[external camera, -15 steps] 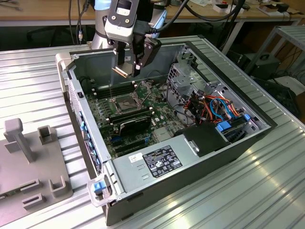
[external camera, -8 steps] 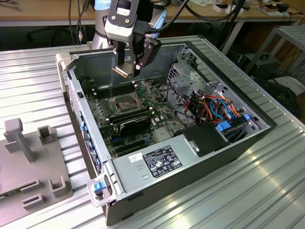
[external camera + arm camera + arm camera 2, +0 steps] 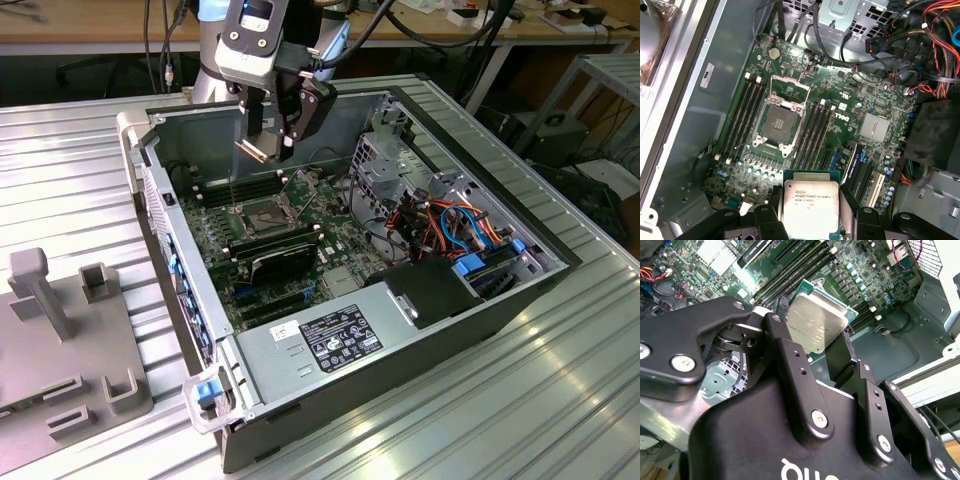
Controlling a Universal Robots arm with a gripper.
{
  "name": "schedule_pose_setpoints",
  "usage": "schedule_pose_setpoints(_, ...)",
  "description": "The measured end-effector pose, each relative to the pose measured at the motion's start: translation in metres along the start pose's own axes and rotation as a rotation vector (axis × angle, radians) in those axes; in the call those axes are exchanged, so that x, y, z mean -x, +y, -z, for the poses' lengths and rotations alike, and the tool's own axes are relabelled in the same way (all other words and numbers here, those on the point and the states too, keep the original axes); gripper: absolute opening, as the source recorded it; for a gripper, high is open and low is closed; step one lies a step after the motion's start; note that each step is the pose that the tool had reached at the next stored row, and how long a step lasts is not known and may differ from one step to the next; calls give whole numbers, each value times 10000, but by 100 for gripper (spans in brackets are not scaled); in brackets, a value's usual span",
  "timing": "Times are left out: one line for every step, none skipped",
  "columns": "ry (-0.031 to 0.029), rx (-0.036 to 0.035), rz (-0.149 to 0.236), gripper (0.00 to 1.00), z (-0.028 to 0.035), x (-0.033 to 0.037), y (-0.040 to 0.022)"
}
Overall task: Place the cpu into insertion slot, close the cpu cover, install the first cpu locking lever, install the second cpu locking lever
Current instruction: 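Place the cpu into insertion slot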
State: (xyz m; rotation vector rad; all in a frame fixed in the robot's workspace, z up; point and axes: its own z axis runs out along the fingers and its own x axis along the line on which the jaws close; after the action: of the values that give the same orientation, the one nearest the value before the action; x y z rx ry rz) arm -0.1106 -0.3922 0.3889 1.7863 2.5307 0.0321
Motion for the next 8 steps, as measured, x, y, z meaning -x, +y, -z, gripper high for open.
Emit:
schedule_pose_setpoints(-1, 0, -4, 55, 0, 0, 0)
schedule_pose_setpoints(-1, 0, -5, 55, 0, 0, 0)
schedule_pose_setpoints(0, 0, -5, 55, -1, 0, 0)
schedule_pose_setpoints(0, 0, -5, 55, -1, 0, 0)
schedule_pose_setpoints(0, 0, -5, 55, -2, 0, 0)
schedule_pose_setpoints(1, 2, -4, 55, -3, -1, 1)
schedule_pose_setpoints(2, 3, 0, 55, -4, -3, 2)
schedule_pose_setpoints(3, 3, 0, 55, -3, -4, 2)
